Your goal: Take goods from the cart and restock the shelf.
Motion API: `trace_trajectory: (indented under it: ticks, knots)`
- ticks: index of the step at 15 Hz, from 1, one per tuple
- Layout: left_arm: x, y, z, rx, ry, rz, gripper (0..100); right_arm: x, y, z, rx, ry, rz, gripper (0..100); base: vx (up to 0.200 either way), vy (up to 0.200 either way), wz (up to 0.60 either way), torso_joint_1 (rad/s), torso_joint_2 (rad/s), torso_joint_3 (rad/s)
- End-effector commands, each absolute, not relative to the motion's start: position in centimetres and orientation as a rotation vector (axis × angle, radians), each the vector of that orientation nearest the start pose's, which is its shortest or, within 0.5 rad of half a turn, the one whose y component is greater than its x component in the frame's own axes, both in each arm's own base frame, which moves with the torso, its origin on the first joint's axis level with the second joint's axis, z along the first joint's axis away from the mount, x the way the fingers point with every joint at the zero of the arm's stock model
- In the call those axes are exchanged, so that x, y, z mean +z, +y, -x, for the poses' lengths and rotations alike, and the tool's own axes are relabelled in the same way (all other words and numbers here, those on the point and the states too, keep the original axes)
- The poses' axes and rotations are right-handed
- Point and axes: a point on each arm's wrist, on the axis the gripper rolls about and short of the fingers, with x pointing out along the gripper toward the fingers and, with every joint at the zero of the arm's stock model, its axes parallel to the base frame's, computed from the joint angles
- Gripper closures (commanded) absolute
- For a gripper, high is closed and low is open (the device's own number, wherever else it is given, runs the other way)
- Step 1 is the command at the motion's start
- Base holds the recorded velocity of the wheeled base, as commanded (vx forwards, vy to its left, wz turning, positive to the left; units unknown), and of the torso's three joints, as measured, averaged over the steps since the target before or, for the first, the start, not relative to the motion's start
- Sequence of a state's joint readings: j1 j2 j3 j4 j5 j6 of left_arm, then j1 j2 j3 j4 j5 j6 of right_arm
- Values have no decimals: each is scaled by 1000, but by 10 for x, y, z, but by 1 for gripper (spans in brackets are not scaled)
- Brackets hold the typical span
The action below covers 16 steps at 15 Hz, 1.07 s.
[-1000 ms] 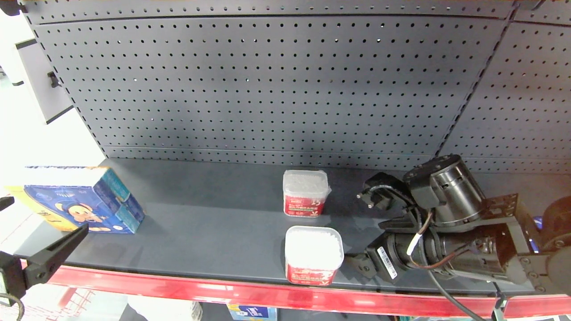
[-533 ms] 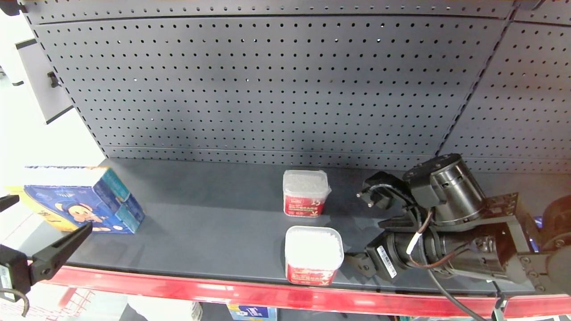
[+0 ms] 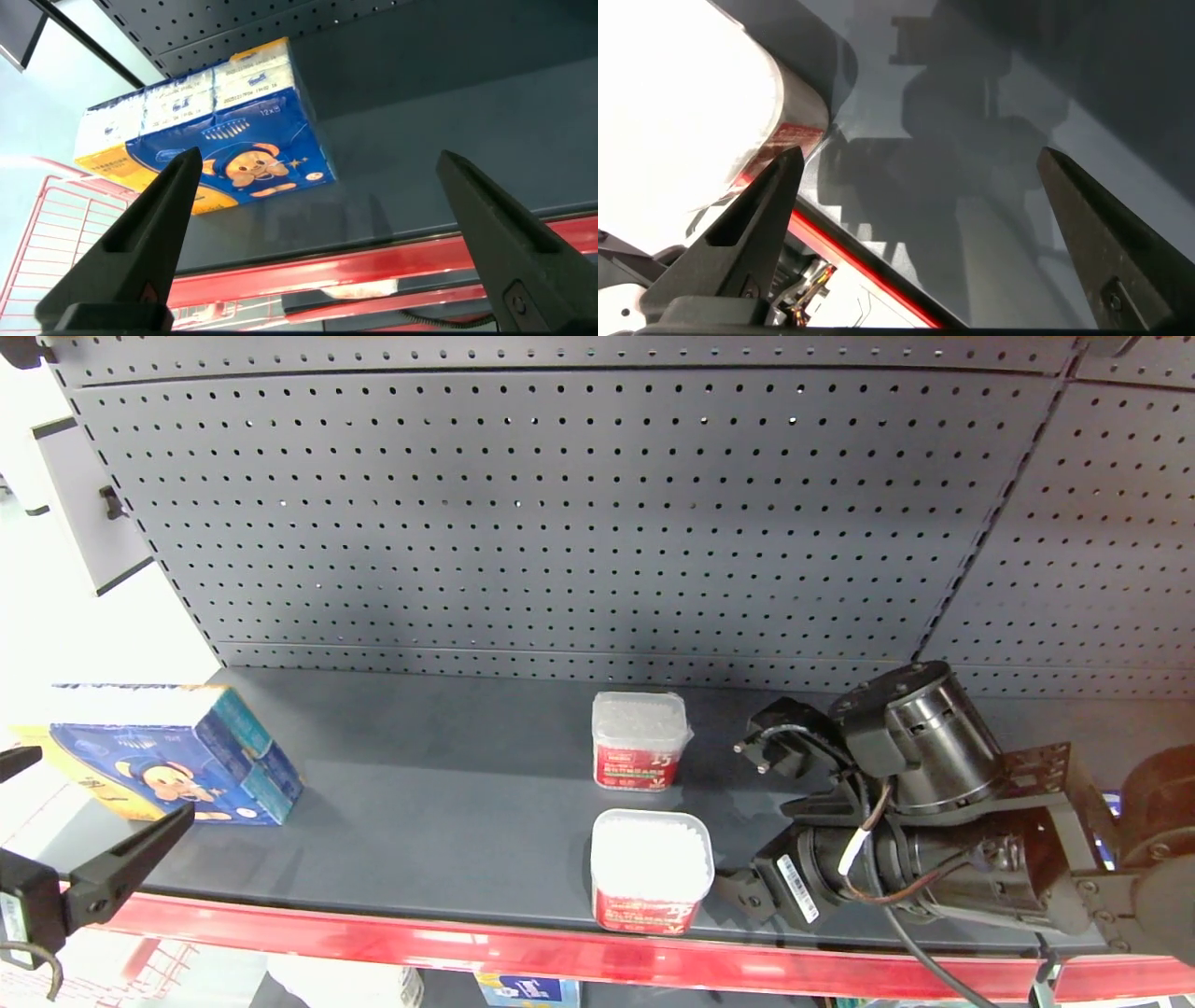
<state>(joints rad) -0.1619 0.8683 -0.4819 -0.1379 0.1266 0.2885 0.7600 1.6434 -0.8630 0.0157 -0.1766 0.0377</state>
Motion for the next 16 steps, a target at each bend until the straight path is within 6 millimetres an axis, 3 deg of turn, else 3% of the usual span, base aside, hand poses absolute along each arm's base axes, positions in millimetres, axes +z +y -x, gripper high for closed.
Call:
trace_trajectory:
  ticks: [1,6,11,16]
  knots:
    - [208,-13,-95,-72,241,-323,0,156,183,-198,538,732,330,0,0,0,0,0,0,0]
    - [208,-13,-95,-70,236,-322,0,158,176,-195,519,728,326,0,0,0,0,0,0,0]
    - [209,-13,-94,-70,232,-326,0,163,153,-203,412,716,295,0,0,0,0,0,0,0]
    - [213,-12,-91,-69,209,-329,0,181,141,-189,400,647,269,0,0,0,0,0,0,0]
